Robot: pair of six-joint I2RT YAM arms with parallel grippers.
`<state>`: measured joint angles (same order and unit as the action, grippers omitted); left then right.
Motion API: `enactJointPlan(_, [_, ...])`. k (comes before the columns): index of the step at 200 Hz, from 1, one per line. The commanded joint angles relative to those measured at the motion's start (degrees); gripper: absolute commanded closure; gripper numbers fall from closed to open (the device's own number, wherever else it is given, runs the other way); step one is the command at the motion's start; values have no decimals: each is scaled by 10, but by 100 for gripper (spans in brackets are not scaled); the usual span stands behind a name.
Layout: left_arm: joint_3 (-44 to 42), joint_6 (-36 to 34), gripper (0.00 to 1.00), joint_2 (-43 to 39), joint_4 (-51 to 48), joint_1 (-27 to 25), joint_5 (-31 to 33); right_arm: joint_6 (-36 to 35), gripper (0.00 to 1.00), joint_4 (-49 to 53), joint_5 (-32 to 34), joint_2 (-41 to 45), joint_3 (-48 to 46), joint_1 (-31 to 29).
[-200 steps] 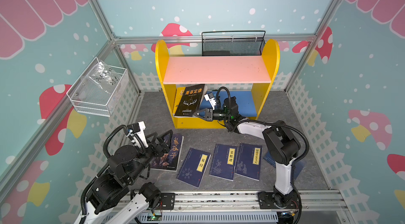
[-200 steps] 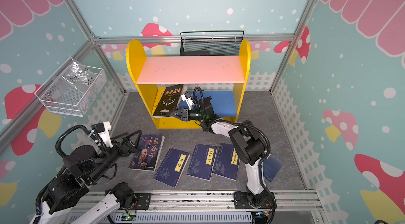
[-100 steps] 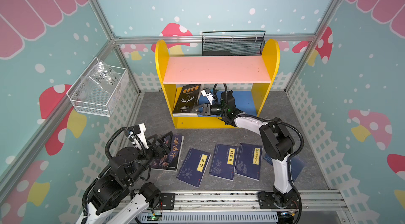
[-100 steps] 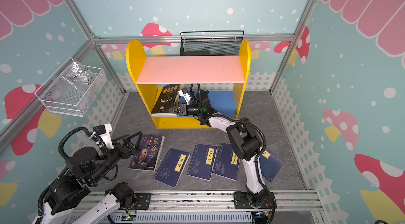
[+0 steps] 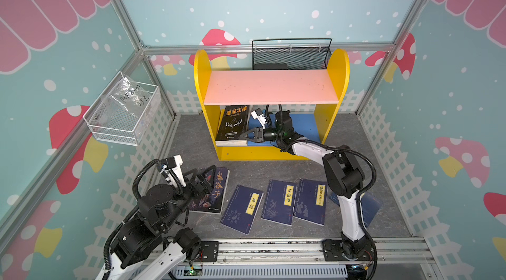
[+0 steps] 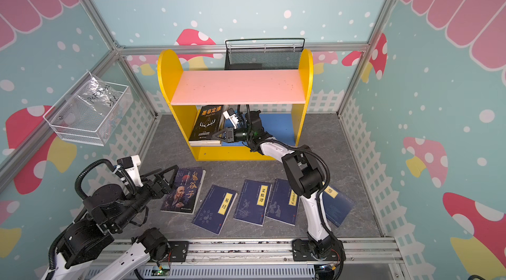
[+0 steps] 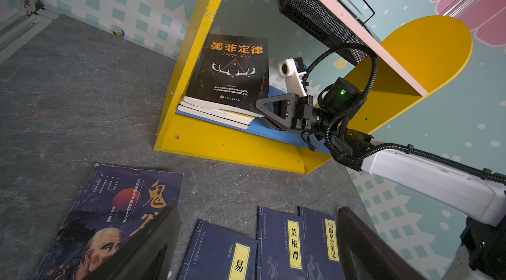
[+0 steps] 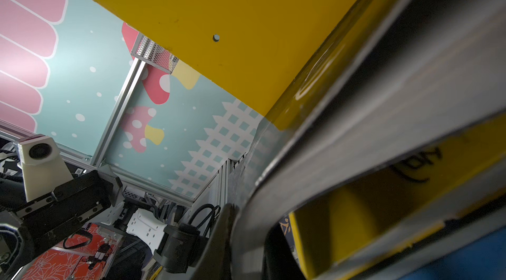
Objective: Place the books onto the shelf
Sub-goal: 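Press the black book against the yellow book with the right gripper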
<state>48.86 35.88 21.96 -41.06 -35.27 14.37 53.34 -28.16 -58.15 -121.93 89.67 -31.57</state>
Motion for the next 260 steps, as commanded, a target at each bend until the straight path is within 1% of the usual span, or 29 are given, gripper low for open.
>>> enactJointPlan(1, [-8,11,9,-1,0,3,-1,-30,90,-6,-19,-12,43,5])
enactJointPlan(30, [-6,9,9,7,3,3,-3,-43,90,31,-23,-28,70,5])
enactJointPlan(71, [-6,8,9,4,2,3,-2,-43,90,36,-34,-36,75,5])
enactJointPlan(75, [-7,9,9,4,2,3,-1,-43,90,35,-49,-36,75,5])
enactJointPlan(114, [-10,10,9,5,2,3,0,-50,90,42,-69,-37,83,6])
enactJointPlan(179, [-13,14,9,3,3,3,1,-50,90,59,-47,-48,98,10])
enactJointPlan(260, [-18,16,9,7,6,3,0,-48,90,70,-58,-57,112,17])
